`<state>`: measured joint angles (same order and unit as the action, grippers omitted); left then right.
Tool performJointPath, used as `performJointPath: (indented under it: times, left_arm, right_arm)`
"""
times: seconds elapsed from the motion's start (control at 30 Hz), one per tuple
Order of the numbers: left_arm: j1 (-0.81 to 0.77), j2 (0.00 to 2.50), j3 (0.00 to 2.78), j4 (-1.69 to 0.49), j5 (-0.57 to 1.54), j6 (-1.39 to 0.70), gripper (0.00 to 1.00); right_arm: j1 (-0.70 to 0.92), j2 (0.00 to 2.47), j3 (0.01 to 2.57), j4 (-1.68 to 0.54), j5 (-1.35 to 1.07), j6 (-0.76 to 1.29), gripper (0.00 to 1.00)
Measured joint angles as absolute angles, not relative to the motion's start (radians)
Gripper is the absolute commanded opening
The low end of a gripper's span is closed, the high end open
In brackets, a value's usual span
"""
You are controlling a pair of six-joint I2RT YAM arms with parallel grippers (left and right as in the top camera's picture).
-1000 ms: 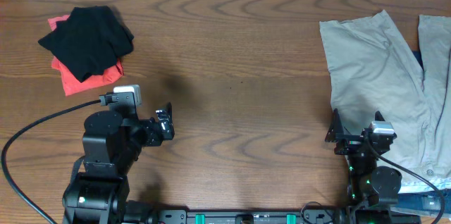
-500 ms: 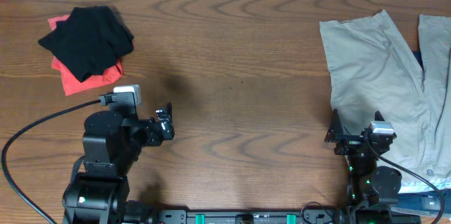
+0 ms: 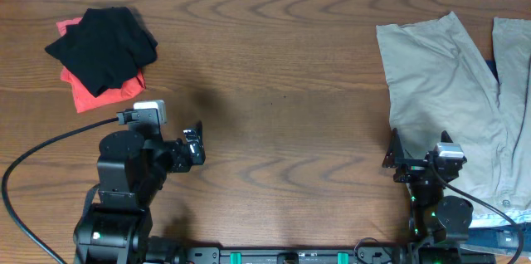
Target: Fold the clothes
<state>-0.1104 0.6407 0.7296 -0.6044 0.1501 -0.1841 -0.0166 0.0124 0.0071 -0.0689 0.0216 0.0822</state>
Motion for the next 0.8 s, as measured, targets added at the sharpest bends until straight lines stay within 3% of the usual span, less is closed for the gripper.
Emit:
performJointPath:
  times: [0.27, 0.53, 0.8]
  left_arm:
    - [-0.110, 0.498, 0.726, -0.768, 0.130, -0.184, 0.98]
    - [-0.110, 0.242, 0.569, -0.751, 0.019, -0.184, 0.98]
    - [-0.110, 0.024, 0.290, -0.492, -0.017, -0.168, 0.98]
  right_arm:
    - [-0.017, 0.012, 0.007, -0.069, 0.022, 0.082, 0.99]
    - [-0.017, 0.012, 0.007, -0.070, 0.021, 0.082, 0.99]
    - [-0.017, 0.012, 0.007, -0.070, 0.021, 0.081, 0.99]
